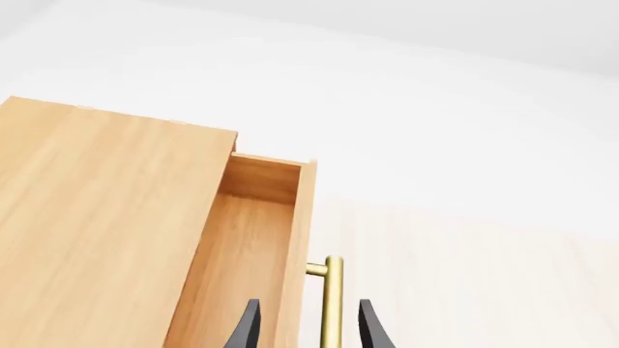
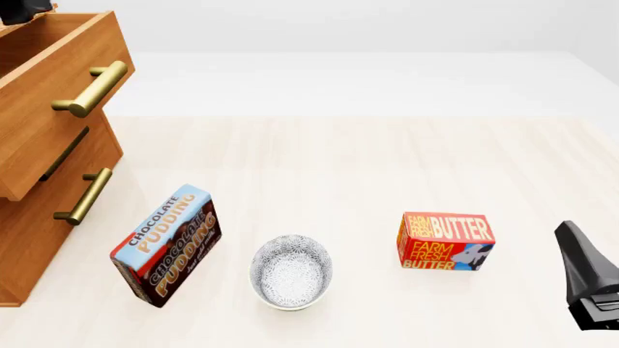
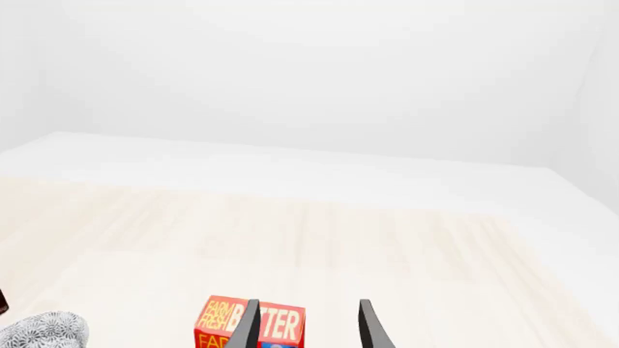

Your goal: Put the bowl in the top drawer of the cabinet.

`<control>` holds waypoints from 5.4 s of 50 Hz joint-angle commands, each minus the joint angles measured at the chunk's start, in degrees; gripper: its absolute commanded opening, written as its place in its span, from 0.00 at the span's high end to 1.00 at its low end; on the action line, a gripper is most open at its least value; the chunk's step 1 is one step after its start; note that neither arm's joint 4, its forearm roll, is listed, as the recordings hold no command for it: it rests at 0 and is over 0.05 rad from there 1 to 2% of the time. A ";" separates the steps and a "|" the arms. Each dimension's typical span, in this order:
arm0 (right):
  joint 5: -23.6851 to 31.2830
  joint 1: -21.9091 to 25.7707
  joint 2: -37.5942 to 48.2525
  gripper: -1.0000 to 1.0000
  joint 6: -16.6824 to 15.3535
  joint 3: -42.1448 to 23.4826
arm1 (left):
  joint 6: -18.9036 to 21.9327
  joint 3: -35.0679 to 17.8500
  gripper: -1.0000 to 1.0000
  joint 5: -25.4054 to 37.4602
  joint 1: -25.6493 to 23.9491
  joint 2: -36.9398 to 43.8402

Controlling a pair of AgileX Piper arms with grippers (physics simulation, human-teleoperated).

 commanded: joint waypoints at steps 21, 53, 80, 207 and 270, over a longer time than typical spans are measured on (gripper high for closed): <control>0.00 0.32 0.00 0.00 -0.11 0.16 | -0.60 6.63 0.00 -3.74 -1.01 3.54; 0.03 0.24 -0.03 0.00 -0.12 0.11 | -1.38 9.42 0.00 -3.84 -5.12 3.65; 0.00 0.26 0.06 0.00 -0.16 0.20 | -0.65 9.70 0.00 -2.44 -11.46 1.02; -0.09 0.18 0.17 0.00 -0.38 0.46 | 5.54 0.31 0.00 4.28 -30.51 -6.86; 0.08 0.31 -0.04 0.00 -0.52 0.39 | 1.95 9.89 0.00 -1.49 -47.04 -10.66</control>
